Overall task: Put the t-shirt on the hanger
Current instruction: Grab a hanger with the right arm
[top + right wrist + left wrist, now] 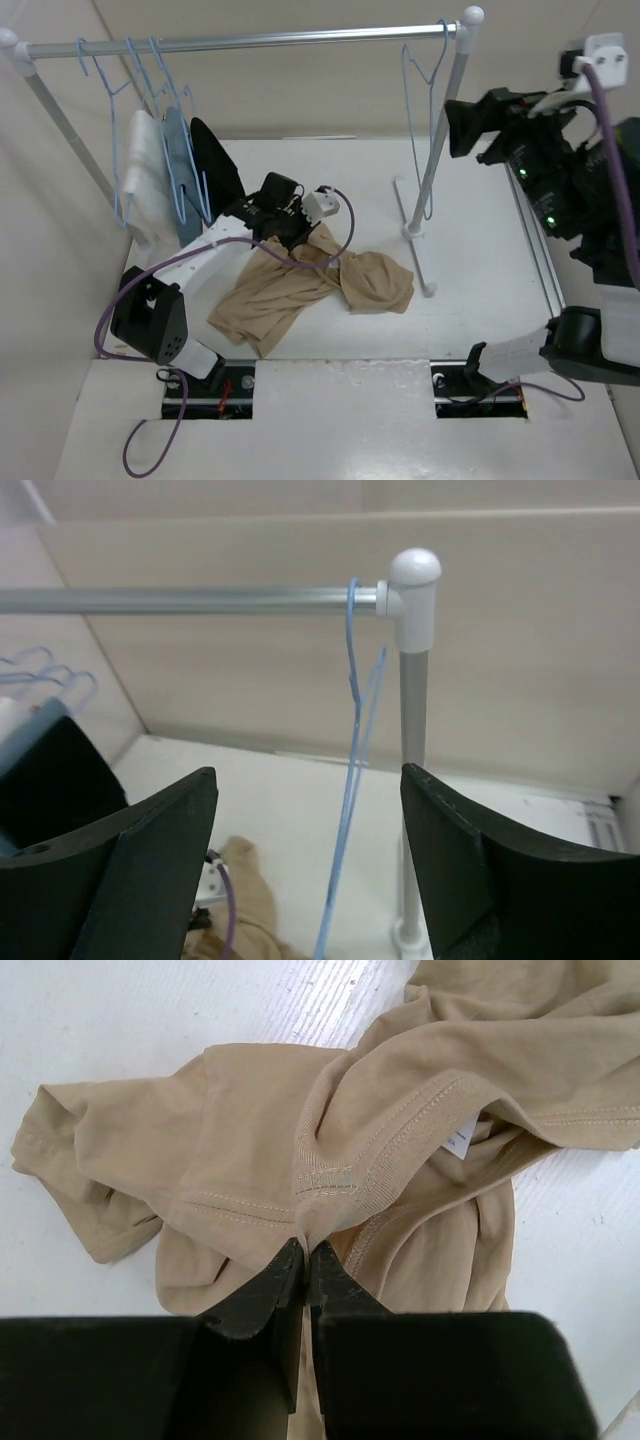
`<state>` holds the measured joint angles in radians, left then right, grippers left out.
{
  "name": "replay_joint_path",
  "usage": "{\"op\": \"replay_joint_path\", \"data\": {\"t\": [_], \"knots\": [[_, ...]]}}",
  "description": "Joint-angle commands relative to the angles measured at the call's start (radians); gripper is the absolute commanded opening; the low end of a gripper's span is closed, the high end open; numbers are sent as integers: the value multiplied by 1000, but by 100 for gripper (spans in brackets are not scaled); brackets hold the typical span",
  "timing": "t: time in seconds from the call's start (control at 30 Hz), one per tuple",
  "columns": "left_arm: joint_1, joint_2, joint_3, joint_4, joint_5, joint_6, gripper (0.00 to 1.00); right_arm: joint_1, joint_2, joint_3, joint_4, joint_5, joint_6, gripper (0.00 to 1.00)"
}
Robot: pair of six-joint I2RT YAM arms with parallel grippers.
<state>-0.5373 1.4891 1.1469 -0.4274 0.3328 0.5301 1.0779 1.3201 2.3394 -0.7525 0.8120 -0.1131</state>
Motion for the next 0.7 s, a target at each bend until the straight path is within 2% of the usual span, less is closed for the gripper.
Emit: {"op": "replay_joint_path", "data": {"t": [0.0, 0.1, 0.3, 0.67], "knots": [[-16, -21, 25, 15, 12, 1, 0, -18, 141, 131, -209, 64, 3, 80], [-16, -21, 25, 6, 12, 1, 0, -18, 174, 182, -271, 15, 38, 82], [-26, -30, 25, 6, 12, -9, 0, -168, 192, 144, -352, -203, 145, 79], [-35, -39, 25, -4, 22, -9, 0, -168, 194, 54, -341, -97, 184, 77]]}}
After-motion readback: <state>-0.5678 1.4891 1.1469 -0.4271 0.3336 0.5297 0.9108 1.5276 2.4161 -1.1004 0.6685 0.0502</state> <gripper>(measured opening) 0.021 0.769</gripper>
